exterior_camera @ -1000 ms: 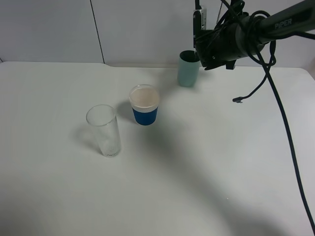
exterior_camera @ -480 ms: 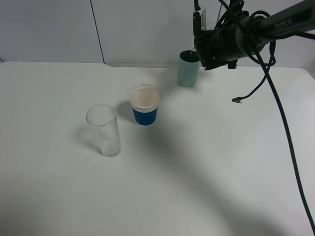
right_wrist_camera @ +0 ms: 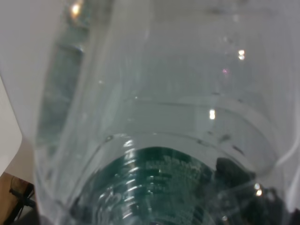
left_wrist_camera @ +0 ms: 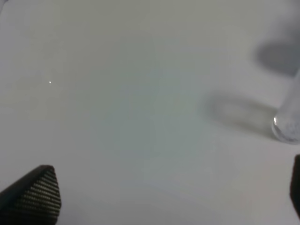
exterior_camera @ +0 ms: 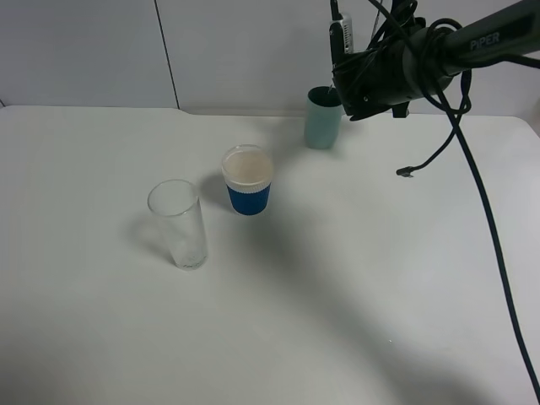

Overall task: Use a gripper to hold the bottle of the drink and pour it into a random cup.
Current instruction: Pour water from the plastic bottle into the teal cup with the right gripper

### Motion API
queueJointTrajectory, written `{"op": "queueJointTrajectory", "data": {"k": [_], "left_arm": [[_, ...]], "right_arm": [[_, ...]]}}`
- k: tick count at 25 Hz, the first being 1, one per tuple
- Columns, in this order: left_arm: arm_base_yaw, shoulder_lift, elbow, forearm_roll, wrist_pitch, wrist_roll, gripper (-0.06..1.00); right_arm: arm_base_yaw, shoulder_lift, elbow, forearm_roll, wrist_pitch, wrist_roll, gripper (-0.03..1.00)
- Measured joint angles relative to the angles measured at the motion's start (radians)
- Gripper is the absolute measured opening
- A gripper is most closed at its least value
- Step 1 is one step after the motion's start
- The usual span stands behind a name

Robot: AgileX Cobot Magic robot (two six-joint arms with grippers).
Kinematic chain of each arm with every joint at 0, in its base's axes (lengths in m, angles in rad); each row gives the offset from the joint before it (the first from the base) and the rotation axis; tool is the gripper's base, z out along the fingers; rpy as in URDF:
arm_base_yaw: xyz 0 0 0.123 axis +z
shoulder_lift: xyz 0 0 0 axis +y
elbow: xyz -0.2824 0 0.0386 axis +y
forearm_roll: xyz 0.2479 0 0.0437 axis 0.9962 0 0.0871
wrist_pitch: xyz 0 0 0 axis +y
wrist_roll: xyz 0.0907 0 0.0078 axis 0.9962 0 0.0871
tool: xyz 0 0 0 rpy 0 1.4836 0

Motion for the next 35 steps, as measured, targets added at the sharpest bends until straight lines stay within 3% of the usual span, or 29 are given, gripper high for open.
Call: {"op": "queueJointTrajectory", "data": {"k": [16,25,35], "left_arm": [[0.0,0.0,0.0,0.013,0.0,-0.001,0.99],[0.0,0.0,0.0,0.013,0.0,0.0,0.99],[0.0,0.0,0.0,0.014,0.0,-0.001,0.99]], "right_arm": [[0.0,0.0,0.0,0.0,0.008,-0.008,0.53],[0.0,0.0,0.0,0.0,0.011,-0.12,0.53],[0.0,0.0,0.0,0.0,0.013,-0.153,0.53]]}}
